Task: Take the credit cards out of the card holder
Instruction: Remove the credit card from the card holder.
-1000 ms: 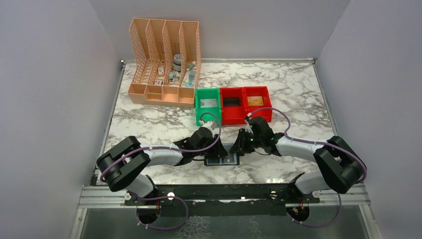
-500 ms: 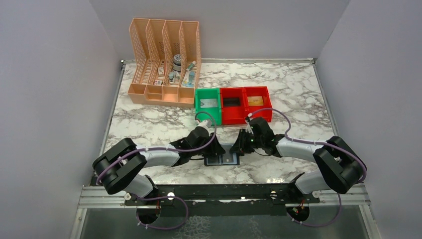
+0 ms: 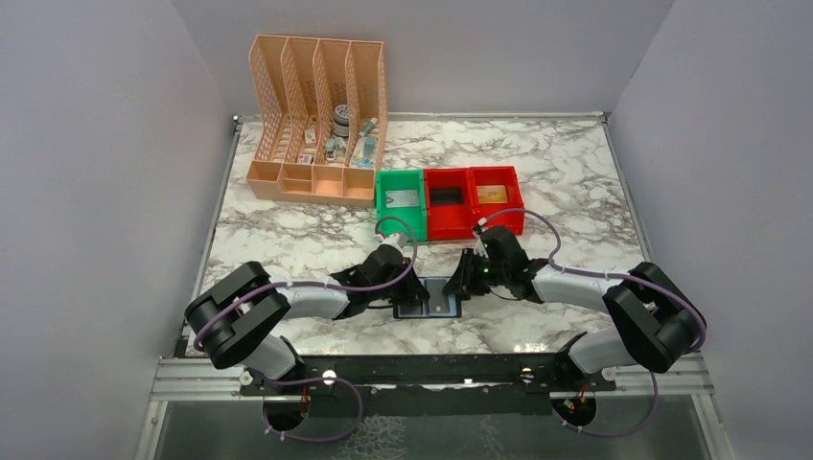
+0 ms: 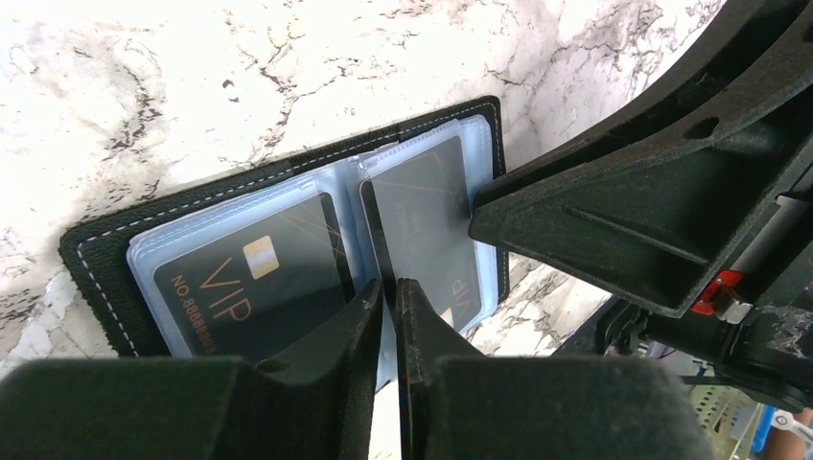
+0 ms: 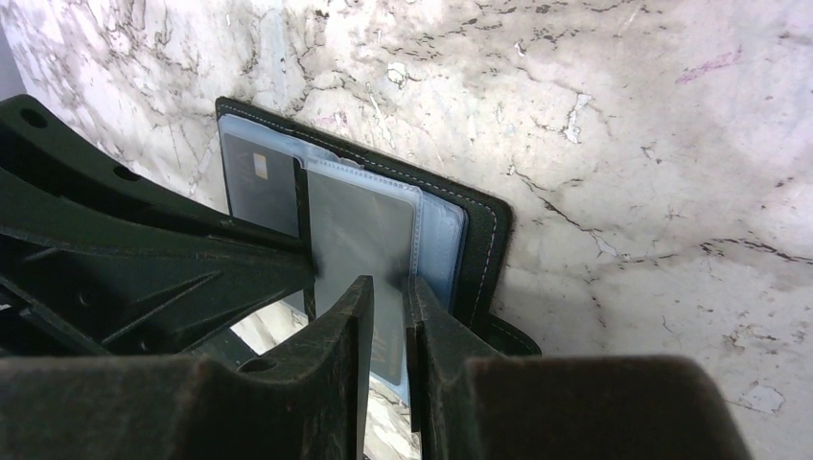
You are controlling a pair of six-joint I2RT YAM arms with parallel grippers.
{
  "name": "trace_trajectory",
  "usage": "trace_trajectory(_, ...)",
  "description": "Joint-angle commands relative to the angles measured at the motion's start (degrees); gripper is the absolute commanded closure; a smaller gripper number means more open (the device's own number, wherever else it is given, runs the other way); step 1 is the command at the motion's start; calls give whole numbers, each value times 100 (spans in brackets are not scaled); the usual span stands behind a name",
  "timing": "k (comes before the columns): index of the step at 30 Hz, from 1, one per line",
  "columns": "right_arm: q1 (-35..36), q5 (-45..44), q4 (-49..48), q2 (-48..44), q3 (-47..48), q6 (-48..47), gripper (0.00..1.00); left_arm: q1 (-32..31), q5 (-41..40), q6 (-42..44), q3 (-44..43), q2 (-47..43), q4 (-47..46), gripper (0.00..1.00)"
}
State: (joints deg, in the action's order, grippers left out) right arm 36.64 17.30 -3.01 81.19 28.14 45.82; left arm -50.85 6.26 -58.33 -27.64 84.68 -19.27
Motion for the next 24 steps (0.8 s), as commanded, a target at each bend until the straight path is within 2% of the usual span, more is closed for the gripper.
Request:
trace_trajectory(1,-17,-541,425,192,-283,29,81,4,135,-133,-92,131,-241,87)
trace_trajectory(12,-17,-377,334,315,-188,11,80,2,173,-118,-50,183,-451,89)
trace_trajectory(15,-18,-369,373,278,-174,-35,80,5,170,-135,-19,144,-512,100)
trace_trajectory(17,-18,-381,435,250,-148,-68,80,3,121,-150,29,95,-537,100)
trace_trajectory(24,-17,-820,1398,-294,420,-527,78,1,37,-209,178,-75,-543,100)
